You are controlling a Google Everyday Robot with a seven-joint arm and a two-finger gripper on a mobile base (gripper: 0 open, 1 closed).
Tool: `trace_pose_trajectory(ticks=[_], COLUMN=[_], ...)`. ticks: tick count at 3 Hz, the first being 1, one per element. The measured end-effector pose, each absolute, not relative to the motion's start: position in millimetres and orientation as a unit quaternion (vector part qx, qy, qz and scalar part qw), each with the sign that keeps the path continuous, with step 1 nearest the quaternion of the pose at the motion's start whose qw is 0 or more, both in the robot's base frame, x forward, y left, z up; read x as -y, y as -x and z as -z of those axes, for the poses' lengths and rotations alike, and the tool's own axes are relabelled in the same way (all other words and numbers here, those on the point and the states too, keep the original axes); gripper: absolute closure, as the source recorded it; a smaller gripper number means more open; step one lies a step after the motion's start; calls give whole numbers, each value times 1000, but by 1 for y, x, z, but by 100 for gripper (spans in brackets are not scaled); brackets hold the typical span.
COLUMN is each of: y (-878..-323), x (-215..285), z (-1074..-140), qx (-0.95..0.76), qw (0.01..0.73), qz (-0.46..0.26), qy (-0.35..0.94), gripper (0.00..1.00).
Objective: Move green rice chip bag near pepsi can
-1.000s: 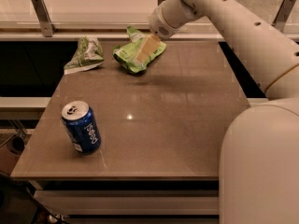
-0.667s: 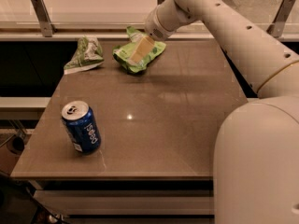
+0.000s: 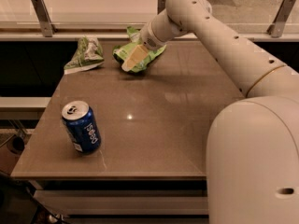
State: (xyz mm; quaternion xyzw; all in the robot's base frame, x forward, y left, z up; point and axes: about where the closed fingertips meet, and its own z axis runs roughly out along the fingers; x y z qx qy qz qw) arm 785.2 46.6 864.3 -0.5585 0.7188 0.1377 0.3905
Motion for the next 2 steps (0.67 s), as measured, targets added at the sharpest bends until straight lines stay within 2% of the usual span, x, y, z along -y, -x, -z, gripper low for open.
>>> trace_pose_trajectory(ticks=[2], y=[-793], x=[-59], z=[-841], qx=[-725], qw=[385], qz=[-161], qy=[548], gripper=[42])
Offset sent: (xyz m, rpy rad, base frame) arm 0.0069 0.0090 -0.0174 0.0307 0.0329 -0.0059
